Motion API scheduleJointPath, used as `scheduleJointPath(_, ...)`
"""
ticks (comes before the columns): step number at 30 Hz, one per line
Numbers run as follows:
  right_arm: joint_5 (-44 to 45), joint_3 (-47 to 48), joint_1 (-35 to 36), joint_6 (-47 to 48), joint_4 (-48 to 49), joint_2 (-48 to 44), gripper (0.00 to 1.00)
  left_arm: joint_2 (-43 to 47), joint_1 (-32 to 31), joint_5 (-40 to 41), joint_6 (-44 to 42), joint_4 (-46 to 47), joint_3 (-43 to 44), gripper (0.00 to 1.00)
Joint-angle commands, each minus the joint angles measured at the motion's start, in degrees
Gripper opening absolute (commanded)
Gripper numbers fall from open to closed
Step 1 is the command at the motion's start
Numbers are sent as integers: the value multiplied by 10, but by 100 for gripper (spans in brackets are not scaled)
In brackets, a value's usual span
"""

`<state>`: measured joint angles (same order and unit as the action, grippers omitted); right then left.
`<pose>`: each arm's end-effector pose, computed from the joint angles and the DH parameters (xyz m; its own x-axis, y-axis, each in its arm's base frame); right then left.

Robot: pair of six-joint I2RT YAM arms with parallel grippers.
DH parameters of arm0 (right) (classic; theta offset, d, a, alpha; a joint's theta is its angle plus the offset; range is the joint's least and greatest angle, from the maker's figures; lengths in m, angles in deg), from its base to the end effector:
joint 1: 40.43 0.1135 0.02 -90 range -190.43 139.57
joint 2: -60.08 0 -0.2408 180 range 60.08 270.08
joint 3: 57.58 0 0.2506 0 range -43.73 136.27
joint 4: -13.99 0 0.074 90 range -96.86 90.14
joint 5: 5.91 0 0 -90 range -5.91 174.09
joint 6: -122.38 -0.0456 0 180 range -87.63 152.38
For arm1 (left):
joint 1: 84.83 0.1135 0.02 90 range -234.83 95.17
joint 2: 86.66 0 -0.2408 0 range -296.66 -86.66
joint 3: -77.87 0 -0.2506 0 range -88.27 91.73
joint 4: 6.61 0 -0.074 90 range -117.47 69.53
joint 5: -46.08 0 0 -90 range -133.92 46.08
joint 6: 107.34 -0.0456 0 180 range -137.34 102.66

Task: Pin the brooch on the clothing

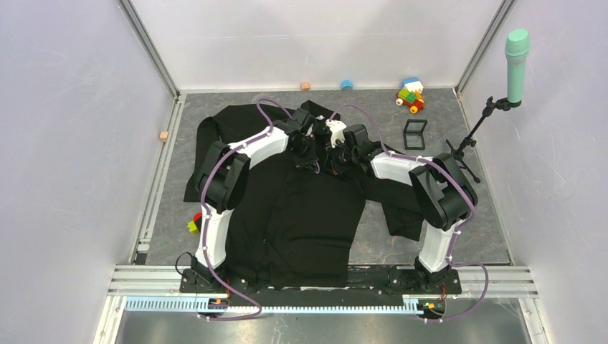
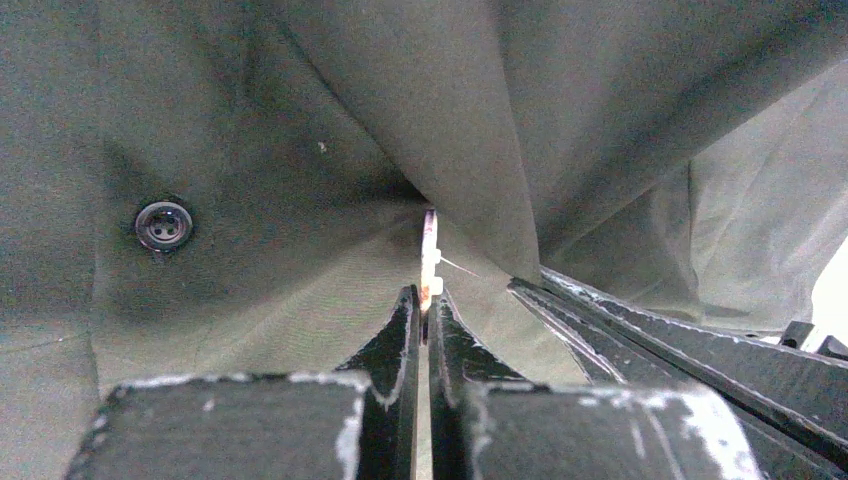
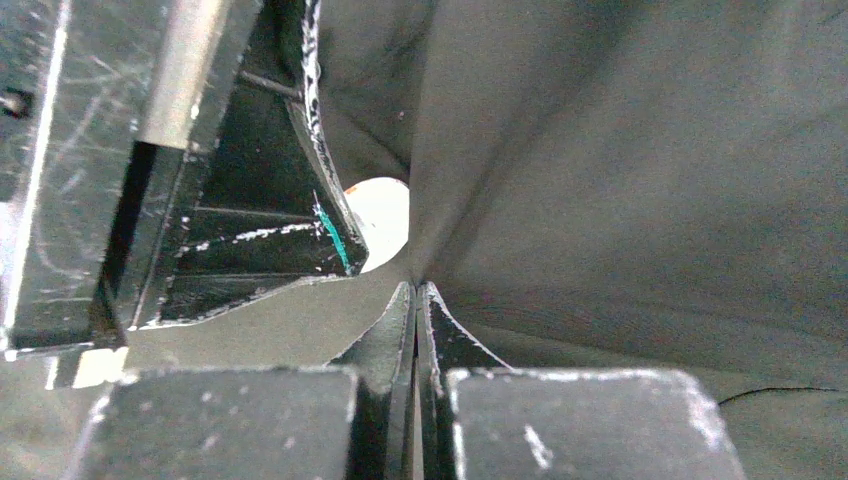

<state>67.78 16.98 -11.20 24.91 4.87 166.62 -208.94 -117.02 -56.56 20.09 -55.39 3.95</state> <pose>0.3340 0.2016 0.1342 -0.6537 -0.2228 -0.7232 -0.5732 0.7697 0.2810 0.3665 -0.2425 0.1398 -0.9725 -0.0886 -0.2153 0.0089 0.9100 -0.4145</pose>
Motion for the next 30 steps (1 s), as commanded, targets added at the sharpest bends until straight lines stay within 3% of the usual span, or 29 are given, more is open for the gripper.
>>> scheduleJointPath(1, -1, -6, -1, -11, 26, -33, 0, -4, 0, -3, 13, 14, -12, 2)
scheduleJointPath(30, -71, -15, -1, -7, 34, 10, 0, -2, -2, -33, -2, 41, -22, 2)
